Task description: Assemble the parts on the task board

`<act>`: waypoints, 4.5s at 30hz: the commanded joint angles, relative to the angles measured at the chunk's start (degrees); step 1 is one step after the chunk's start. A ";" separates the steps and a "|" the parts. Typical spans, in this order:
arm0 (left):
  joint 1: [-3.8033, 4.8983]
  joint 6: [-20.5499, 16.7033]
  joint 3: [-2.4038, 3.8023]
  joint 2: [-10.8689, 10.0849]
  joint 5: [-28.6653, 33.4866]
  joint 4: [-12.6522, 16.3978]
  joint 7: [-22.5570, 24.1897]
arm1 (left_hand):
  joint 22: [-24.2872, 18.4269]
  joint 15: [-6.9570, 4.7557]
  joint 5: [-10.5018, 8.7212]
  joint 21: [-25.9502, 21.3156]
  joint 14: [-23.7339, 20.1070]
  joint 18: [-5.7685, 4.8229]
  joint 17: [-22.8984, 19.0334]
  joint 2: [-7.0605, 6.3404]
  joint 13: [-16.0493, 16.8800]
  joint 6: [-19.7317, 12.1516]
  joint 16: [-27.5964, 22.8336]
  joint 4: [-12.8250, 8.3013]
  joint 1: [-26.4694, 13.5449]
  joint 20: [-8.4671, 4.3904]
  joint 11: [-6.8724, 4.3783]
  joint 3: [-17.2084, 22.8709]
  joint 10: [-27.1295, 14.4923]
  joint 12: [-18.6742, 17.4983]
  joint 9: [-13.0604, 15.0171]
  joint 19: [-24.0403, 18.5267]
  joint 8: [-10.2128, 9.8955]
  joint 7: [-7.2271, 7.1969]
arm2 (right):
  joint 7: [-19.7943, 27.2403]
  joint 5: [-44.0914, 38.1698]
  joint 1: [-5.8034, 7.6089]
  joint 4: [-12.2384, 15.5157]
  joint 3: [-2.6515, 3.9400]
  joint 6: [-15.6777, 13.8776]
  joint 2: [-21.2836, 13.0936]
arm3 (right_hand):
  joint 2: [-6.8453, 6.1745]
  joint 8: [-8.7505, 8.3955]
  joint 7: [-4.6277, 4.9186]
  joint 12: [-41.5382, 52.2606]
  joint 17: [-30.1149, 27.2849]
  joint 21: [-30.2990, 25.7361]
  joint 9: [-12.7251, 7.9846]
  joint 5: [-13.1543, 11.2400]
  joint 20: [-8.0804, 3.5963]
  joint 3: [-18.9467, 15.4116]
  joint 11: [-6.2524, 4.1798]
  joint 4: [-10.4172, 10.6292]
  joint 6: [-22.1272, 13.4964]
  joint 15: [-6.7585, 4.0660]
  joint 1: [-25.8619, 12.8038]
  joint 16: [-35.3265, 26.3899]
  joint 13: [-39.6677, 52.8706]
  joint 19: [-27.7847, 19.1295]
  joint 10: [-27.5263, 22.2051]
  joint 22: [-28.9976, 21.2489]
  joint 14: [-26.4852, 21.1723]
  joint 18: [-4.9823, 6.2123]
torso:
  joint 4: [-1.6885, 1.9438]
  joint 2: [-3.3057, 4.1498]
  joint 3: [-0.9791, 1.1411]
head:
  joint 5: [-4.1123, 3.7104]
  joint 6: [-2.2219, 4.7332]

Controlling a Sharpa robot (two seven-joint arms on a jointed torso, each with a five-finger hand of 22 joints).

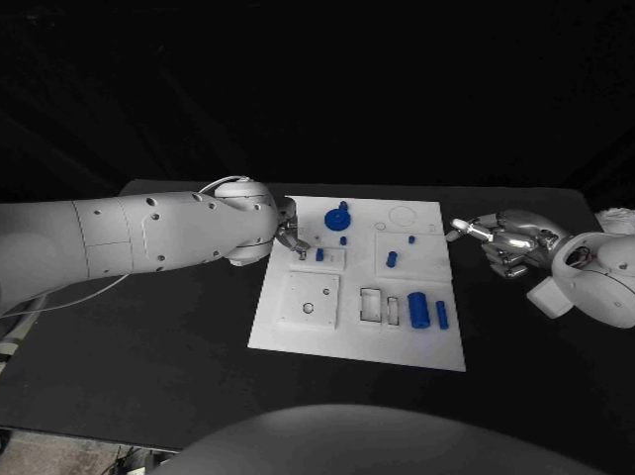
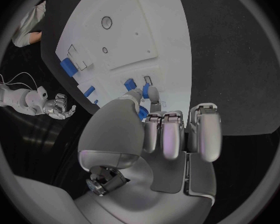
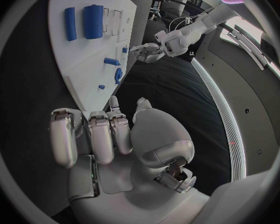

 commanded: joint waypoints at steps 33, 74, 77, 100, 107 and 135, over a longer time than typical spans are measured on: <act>-0.76 1.60 0.00 1.34 -0.56 -1.41 0.97 | 11.36 -0.34 -0.33 -0.49 6.14 -0.21 15.08 -0.37 15.07 0.07 0.14 -0.06 -0.72 -0.35 -0.14 1.09 6.06 0.01 -0.15 2.49 -0.47 -0.02 | 0.32 -0.23 -0.06 0.03 0.00 0.85 0.00 | -0.11 -0.05 0.00 -0.30 15.08 0.06 -0.10 0.25 -0.12 0.26 -0.61 -0.17 0.28 -0.41 0.85 0.20 9.06 0.19 6.09 12.55 5.97 0.23 | 0.02 -0.05 -0.01 | 0.18 0.00; -1.17 2.45 -0.01 1.64 -0.57 -1.96 1.24 | 11.24 -0.29 -0.39 -0.71 6.14 -0.16 15.08 -0.53 15.07 -0.05 0.14 -0.10 -0.86 -0.31 -0.08 1.78 6.06 0.01 -0.26 2.37 -0.66 0.05 | 0.39 -0.23 -0.10 -0.15 0.00 0.88 0.11 | -0.14 -0.04 0.00 -0.30 15.08 0.07 -0.11 0.27 -0.13 0.31 -0.61 -0.18 0.32 -0.41 0.98 0.20 9.06 0.22 6.09 12.56 5.97 0.22 | 0.00 -0.01 0.00 | 0.29 0.00; -1.22 2.40 -0.01 1.70 -0.70 -2.17 1.25 | 11.25 -0.28 -0.39 -0.70 6.14 -0.16 15.08 -0.58 15.07 -0.07 0.14 -0.13 -0.85 -0.29 -0.07 2.00 6.06 0.01 -0.28 2.38 -0.70 0.05 | 0.37 -0.23 -0.10 -0.14 0.00 0.88 0.07 | -0.14 -0.04 0.00 -0.30 15.08 0.07 -0.11 0.27 -0.13 0.31 -0.61 -0.18 0.32 -0.41 0.98 0.20 9.06 0.22 6.09 12.56 5.97 0.22 | -0.01 -0.02 -0.01 | 0.28 0.00; -1.94 2.29 -0.01 2.00 -0.10 -2.66 2.06 | 11.16 0.76 -7.04 -1.28 6.14 -0.06 15.08 -1.86 15.07 -0.40 0.14 0.04 -8.42 0.65 1.18 1.82 6.06 0.01 -3.25 2.18 -4.68 1.52 | 0.23 -0.23 -0.11 -0.12 0.00 0.97 0.02 | -0.20 -0.04 0.01 -0.30 15.08 0.08 -0.14 0.32 -0.13 0.40 -0.62 -0.19 0.37 -0.42 1.19 0.20 9.06 0.23 6.09 12.56 5.97 0.22 | 0.01 -0.06 -0.01 | 0.23 0.00; -1.97 2.22 -0.01 2.05 0.28 -2.63 2.26 | 11.14 0.77 -7.07 -1.32 6.14 -0.05 15.08 -1.88 15.07 -0.37 0.14 0.03 -8.53 0.66 1.19 1.76 6.06 0.01 -3.28 2.15 -4.71 1.52 | 0.22 -0.23 -0.12 -0.17 0.00 1.03 0.09 | -0.21 -0.04 0.01 -0.30 15.08 0.08 -0.14 0.33 -0.13 0.41 -0.62 -0.21 0.38 -0.43 1.24 0.20 9.06 0.23 6.09 12.56 5.97 0.22 | 0.02 -0.04 0.00 | 0.19 0.00; -1.96 -0.17 0.00 0.87 0.39 -2.39 1.85 | 11.10 1.01 -8.00 -1.75 6.14 0.03 15.08 -3.27 15.07 0.00 0.14 0.11 -14.65 0.97 1.48 -2.65 6.06 0.01 -3.98 2.05 -6.01 1.86 | -0.01 -0.23 -0.14 -0.30 0.00 1.14 0.14 | -0.21 -0.04 0.01 -0.30 15.08 0.08 -0.14 0.33 -0.13 0.41 -0.62 -0.21 0.38 -0.43 1.24 0.20 9.06 0.23 6.09 12.56 5.97 0.22 | 0.05 -0.06 0.01 | 0.13 0.00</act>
